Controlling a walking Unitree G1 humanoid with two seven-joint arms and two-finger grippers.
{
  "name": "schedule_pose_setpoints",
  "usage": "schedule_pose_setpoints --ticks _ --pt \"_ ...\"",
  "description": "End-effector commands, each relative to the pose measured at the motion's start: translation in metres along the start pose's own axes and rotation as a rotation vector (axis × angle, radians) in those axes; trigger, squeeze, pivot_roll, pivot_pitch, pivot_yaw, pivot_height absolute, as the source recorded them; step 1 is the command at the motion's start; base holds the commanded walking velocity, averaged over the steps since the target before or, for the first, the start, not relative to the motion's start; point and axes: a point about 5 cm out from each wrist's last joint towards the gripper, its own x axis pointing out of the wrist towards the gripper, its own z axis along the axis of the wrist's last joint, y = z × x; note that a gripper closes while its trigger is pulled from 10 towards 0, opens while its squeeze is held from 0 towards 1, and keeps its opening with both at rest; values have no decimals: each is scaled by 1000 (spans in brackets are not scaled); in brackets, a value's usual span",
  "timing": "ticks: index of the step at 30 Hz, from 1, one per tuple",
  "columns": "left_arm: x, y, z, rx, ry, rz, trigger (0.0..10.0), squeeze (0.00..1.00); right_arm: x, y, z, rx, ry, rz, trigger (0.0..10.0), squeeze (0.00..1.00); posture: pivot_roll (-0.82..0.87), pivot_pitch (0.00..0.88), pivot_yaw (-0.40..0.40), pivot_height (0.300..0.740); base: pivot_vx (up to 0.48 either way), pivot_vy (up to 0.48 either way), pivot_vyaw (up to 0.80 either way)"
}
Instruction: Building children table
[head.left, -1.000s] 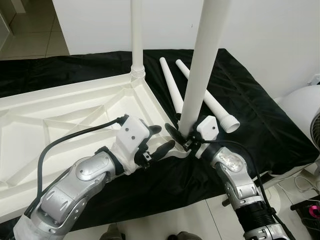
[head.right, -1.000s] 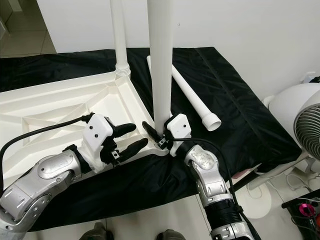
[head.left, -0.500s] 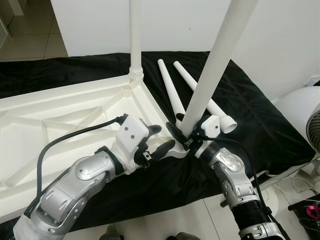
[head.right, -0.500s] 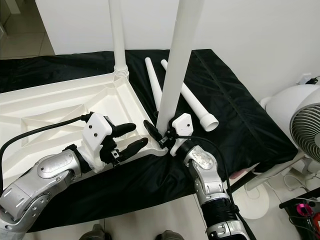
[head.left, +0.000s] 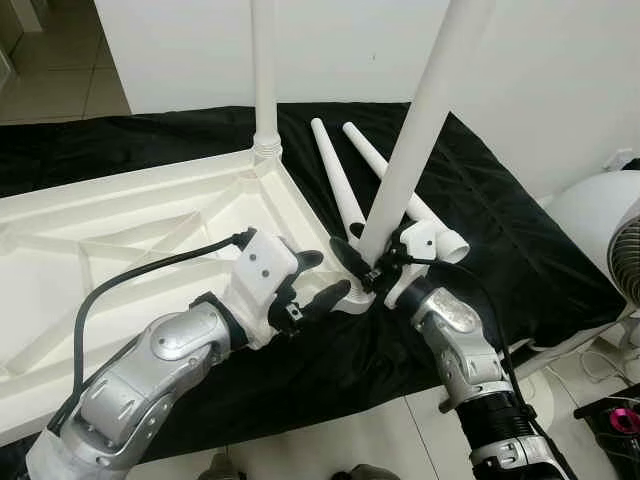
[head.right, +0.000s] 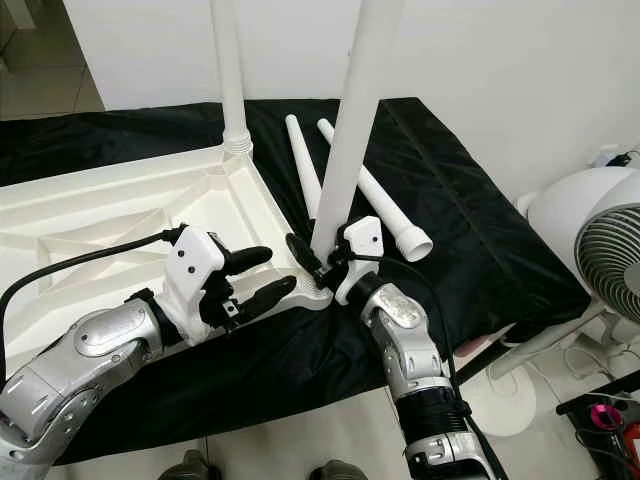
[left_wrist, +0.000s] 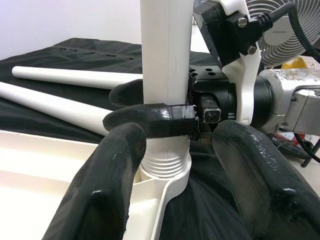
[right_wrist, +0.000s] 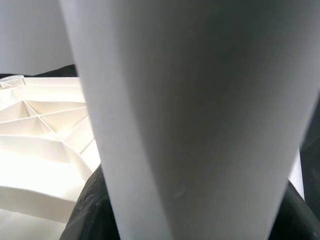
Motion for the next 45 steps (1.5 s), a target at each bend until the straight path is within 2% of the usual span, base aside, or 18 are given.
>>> schedule_pose_setpoints --ticks 1,9,12,14,15,17,23,25,27,33,34,35,36,40,41,45 --pt "0 -3 5 22 -7 -66 10000 0 -11 -9 -25 118 101 -101 10000 0 41 52 -42 740 0 0 0" --pt "0 -4 5 22 -4 -70 10000 0 -11 -4 -23 48 80 -83 10000 0 42 51 -44 740 0 0 0" --pt "1 -5 5 22 -4 -72 10000 0 -7 0 -20 45 63 -127 10000 0 41 52 -45 740 0 0 0" --pt "1 -5 5 22 -4 -69 10000 0 0 1 -16 49 34 -262 10000 0 38 55 -46 740 0 0 0" --pt "1 -5 5 22 -4 -69 10000 0 0 1 -16 49 34 -262 10000 0 38 55 -46 740 0 0 0" --pt "2 -6 5 20 -5 -65 10000 0 6 4 -15 39 24 -402 10000 0 38 58 -49 740 0 0 0" --pt "3 -5 5 18 -7 -58 10000 0 15 11 -13 4 0 -567 10000 0 38 58 -49 740 0 0 0" --pt "3 -5 5 19 -8 -55 10000 0 24 24 -11 18 -18 -538 10000 0 42 56 -57 740 0 0 0" --pt "4 -5 5 19 -9 -53 10000 0 27 28 -10 15 -23 -514 10000 0 42 56 -57 740 0 0 0" --pt "4 -5 5 22 -10 -52 10000 0 28 30 -7 26 -38 -480 10000 0 41 52 -62 740 0 0 0" --pt "4 -5 5 23 -10 -51 10000 0 27 28 -6 34 -47 -480 10000 886 42 51 -62 740 0 0 0" --pt "4 -5 5 23 -10 -51 10000 0 27 28 -6 34 -47 -480 10000 886 42 51 -62 740 0 0 0" --pt "5 -5 5 25 -11 -50 10000 0 26 25 -2 31 -75 -471 10000 1000 41 52 -64 740 0 0 0" --pt "5 -5 4 27 -10 -48 10000 0 25 21 2 20 -93 -463 10000 1000 40 51 -64 740 0 0 0" --pt "6 -4 4 34 -9 -46 10000 0 21 8 10 -12 -122 -429 10000 1000 37 49 -66 740 0 0 0" --pt "7 -3 5 46 -8 -44 10000 0 17 -1 14 -32 -118 -354 10000 1000 37 48 -65 740 0 0 0"
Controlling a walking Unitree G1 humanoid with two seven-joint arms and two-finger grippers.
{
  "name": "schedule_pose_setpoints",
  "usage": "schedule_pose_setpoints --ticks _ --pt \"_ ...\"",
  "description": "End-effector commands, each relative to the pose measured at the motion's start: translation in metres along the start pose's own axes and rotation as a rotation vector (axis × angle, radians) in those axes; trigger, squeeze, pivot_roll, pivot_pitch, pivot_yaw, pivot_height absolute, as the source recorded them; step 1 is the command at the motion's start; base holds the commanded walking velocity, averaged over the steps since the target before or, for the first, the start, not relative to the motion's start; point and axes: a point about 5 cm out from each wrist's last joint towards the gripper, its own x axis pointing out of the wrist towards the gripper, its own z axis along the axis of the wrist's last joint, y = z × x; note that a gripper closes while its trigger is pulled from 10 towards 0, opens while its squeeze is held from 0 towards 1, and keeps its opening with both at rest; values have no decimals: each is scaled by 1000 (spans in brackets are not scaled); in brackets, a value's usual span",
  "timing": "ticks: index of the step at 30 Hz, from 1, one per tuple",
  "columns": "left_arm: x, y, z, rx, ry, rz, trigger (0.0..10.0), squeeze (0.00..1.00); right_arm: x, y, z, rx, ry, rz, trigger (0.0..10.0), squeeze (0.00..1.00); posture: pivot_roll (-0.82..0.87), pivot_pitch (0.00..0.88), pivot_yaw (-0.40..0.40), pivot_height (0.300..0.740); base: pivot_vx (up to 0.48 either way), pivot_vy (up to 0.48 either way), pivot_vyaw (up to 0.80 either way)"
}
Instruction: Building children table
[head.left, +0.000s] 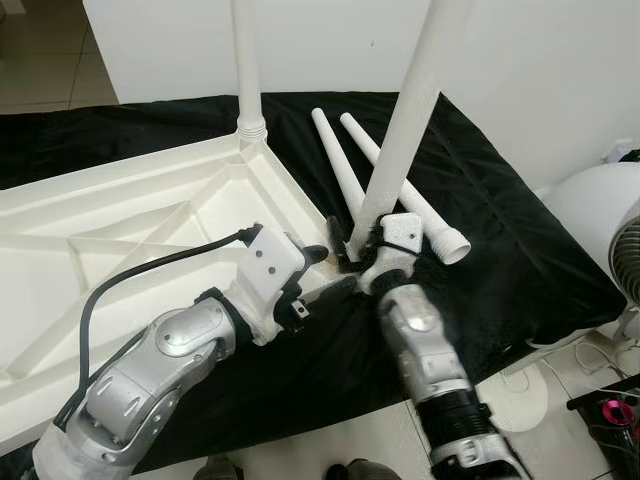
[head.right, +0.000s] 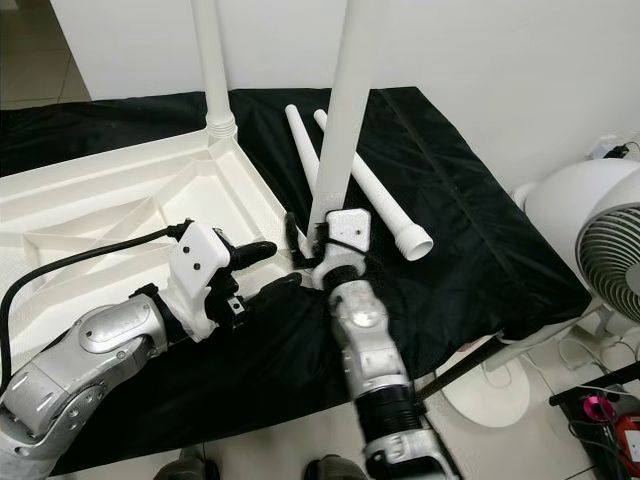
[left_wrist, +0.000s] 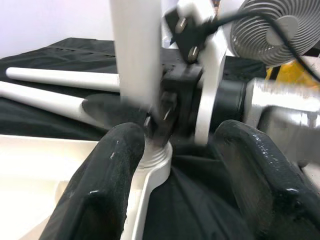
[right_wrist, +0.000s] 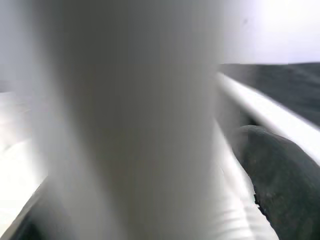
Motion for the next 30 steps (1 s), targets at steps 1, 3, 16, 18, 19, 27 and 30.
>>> schedule_pose_setpoints --ticks 1,3,16,18,19,27,30 --pt "2 -3 0 9 -1 -45 10000 0 0 -2 1 16 -5 19 10000 1000 37 48 -65 740 0 0 0" --pt "3 -2 1 14 -1 -43 10000 0 -1 -9 1 -10 21 75 10000 0 37 47 -65 740 0 0 0" --pt "18 17 -16 27 139 156 10000 0 -5 -36 -6 -145 156 418 10000 0 35 32 -59 740 0 0 0" --pt "19 17 -16 26 143 158 10000 0 -4 -36 -9 -164 168 447 10000 0 35 28 -56 740 0 0 0" --pt "19 17 -16 26 143 158 10000 0 -4 -36 -9 -164 168 447 10000 0 35 28 -56 740 0 0 0" --pt "22 18 -14 33 137 154 10000 0 5 -34 -16 -210 212 552 9333 0 38 20 -49 740 0 0 0" --pt "23 18 -13 34 136 151 10000 0 9 -33 -17 -214 218 562 8078 0 40 15 -49 740 0 0 0"
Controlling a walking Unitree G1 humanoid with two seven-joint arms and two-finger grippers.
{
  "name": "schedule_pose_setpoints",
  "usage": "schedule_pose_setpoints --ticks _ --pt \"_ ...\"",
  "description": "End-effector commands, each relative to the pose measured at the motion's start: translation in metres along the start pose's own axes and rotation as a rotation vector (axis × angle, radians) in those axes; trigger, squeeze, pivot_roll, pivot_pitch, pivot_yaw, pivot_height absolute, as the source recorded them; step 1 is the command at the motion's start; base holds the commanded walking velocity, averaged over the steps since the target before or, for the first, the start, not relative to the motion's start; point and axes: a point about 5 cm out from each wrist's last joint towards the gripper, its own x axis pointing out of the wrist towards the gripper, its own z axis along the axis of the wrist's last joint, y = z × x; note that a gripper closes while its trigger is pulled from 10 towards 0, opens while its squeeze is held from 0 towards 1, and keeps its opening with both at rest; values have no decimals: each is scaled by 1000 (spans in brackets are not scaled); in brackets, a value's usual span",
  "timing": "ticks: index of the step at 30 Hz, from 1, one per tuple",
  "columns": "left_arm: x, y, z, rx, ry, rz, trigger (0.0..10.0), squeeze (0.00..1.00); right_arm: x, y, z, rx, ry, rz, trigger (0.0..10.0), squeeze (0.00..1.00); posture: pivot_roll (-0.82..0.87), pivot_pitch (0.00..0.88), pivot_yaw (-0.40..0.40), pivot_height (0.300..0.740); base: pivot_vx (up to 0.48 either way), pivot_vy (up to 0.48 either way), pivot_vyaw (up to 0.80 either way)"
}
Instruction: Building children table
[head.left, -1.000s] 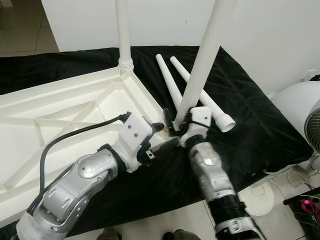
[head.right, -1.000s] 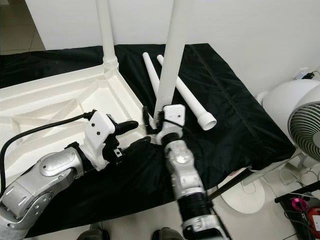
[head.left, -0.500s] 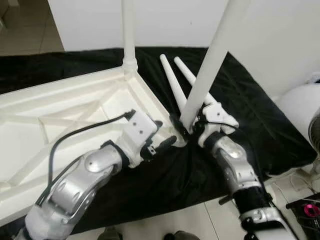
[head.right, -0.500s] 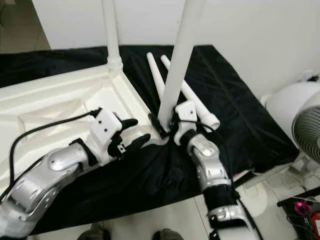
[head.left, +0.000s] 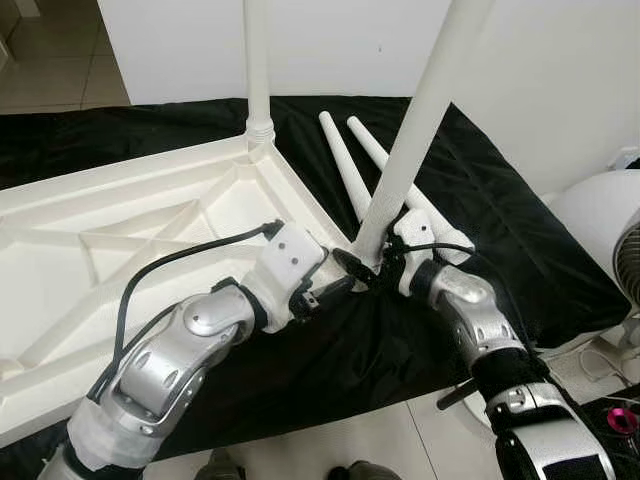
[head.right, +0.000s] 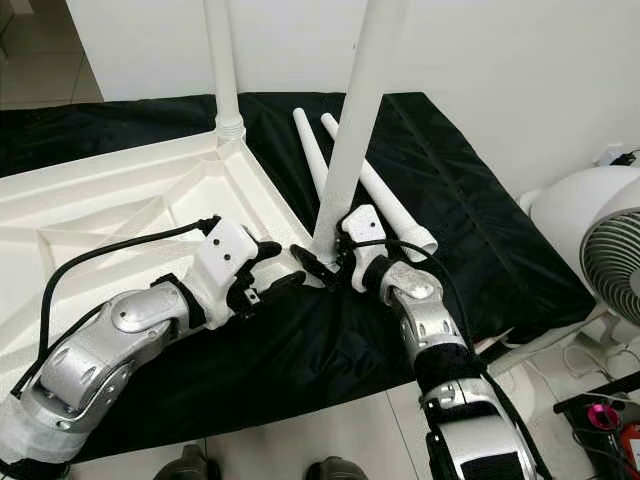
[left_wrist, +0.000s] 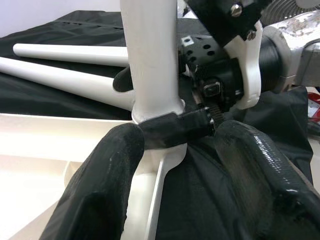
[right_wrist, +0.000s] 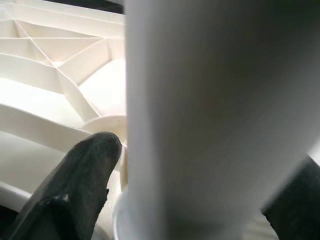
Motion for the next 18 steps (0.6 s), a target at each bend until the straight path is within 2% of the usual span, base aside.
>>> schedule_pose_setpoints --ticks 1,3,4,6,7,8,9,10,11,18 --pt "2 5 -1 5 17 89 10000 0 3 -2 -2 -19 23 10 6627 0 40 15 -49 740 0 0 0" --pt "2 5 -1 6 18 87 10000 0 5 -3 -2 -21 25 13 6627 0 40 15 -49 740 0 0 0" --pt "3 5 0 7 18 84 10000 0 7 -4 -2 -24 26 18 5686 0 40 15 -49 740 0 0 0" --pt "3 4 0 7 18 83 10000 0 8 -4 -2 -25 25 23 5686 0 40 15 -49 740 0 0 0" --pt "4 4 1 6 16 80 10000 0 8 -5 -2 -25 31 29 3804 0 47 6 -47 740 0 0 0" --pt "4 4 1 6 16 80 10000 0 8 -5 -2 -25 31 29 3804 0 47 6 -47 740 0 0 0" --pt "4 4 2 6 15 78 10000 0 9 -6 -3 -20 33 30 2275 0 47 6 -47 740 0 0 0" --pt "4 4 2 6 15 78 10000 0 9 -6 -3 -20 33 30 2275 0 47 6 -47 740 0 0 0" --pt "4 4 2 5 14 76 10000 0 9 -7 -3 -8 32 27 78 0 50 3 -48 740 0 0 0" --pt "3 3 2 4 13 73 10000 0 8 -6 -8 31 38 32 0 0 54 3 -51 740 0 0 0"
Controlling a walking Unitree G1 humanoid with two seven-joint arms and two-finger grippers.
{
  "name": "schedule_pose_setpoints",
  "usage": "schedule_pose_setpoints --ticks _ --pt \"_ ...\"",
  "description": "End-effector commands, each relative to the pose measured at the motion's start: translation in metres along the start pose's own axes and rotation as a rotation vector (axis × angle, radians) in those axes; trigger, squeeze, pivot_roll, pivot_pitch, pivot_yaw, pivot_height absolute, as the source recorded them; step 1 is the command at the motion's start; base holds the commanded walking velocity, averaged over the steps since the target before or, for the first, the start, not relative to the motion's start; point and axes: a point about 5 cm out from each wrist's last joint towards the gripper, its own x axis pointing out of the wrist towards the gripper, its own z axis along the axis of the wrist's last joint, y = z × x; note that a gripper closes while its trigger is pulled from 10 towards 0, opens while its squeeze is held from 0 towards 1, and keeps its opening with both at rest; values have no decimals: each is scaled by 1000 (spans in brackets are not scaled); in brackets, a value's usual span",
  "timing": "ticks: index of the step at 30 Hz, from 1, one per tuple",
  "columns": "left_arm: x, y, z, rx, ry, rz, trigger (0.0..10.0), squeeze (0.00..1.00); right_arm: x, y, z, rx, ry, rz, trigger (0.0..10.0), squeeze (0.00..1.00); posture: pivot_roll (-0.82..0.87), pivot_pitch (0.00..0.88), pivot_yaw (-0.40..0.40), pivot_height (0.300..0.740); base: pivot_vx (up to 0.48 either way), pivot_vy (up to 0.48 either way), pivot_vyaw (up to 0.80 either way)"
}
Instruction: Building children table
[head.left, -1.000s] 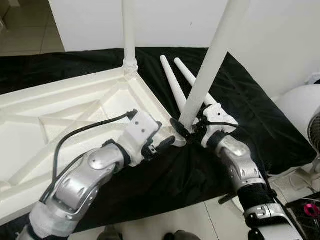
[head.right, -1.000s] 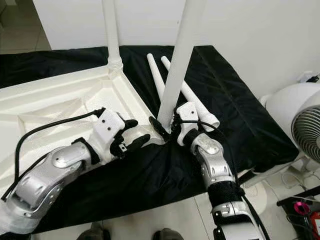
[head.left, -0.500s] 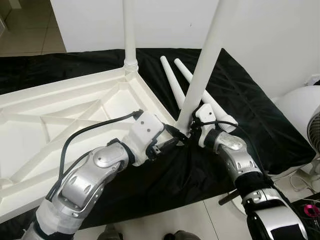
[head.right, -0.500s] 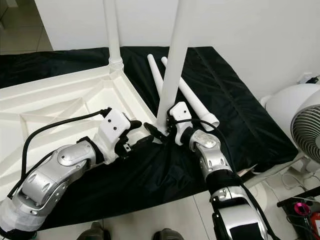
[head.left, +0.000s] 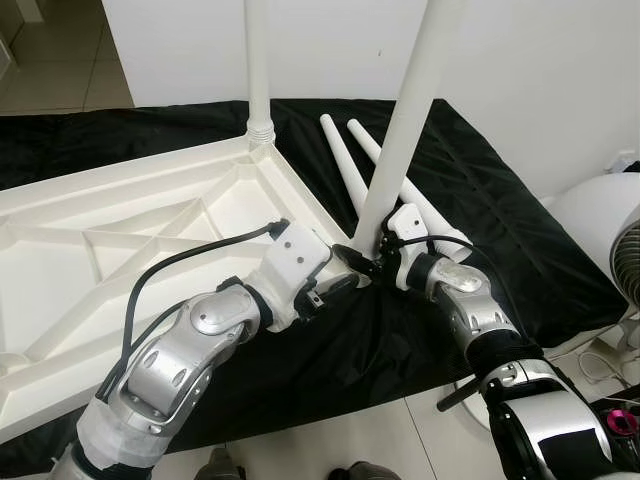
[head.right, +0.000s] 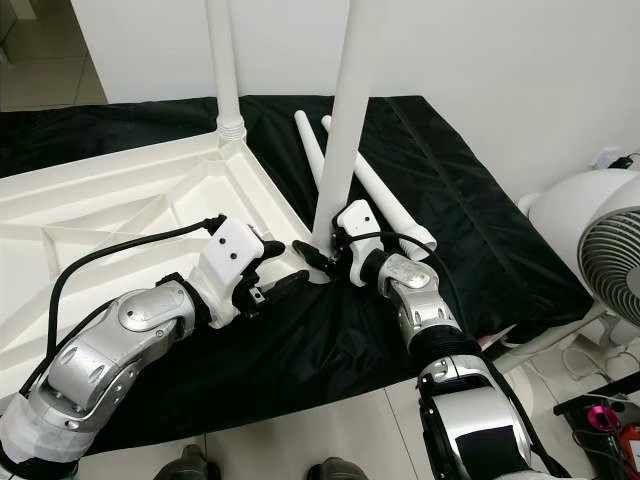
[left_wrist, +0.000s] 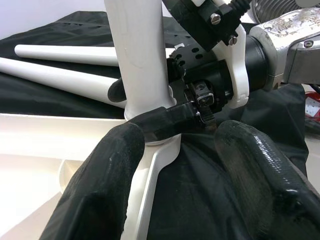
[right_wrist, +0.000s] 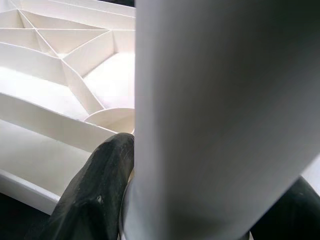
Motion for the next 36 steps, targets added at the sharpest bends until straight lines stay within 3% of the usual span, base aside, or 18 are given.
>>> schedule_pose_setpoints --ticks 1,2,3,5,8,16,20,25,27,34,36 --pt "0 4 2 9 1 66 10000 0 0 1 -3 29 5 6 0 0 54 3 -51 740 0 0 0" --pt "0 3 2 10 4 66 10000 0 0 3 -7 62 5 -5 8784 0 53 2 -53 740 0 0 0" --pt "0 2 1 6 7 64 10000 0 -1 6 -11 97 2 -23 10000 0 52 1 -56 740 0 0 0" --pt "0 2 1 6 7 64 10000 0 -1 6 -11 97 2 -23 10000 0 52 1 -56 740 0 0 0" --pt "1 1 -2 21 19 69 10000 0 1 12 -13 184 -14 -110 10000 0 50 0 -63 740 0 0 0" --pt "1 3 -1 25 16 81 10000 0 6 17 -10 230 -26 -283 10000 0 46 6 -65 740 0 0 0" --pt "1 5 -1 20 16 87 10000 0 6 19 -12 286 -8 -452 10000 0 35 14 -60 740 0 0 0" --pt "1 5 -1 19 15 87 10000 0 6 20 -12 296 0 -524 10000 0 31 15 -58 740 0 0 0" --pt "1 6 -1 17 14 88 10000 0 7 28 -8 296 4 -659 10000 0 22 19 -55 740 0 0 0" --pt "1 7 -3 17 14 90 10000 0 14 42 -2 340 -5 -746 10000 0 13 22 -64 740 0 0 0" --pt "2 8 -3 19 12 95 10000 0 21 55 4 374 -18 -740 10000 0 10 21 -67 740 0 0 0"
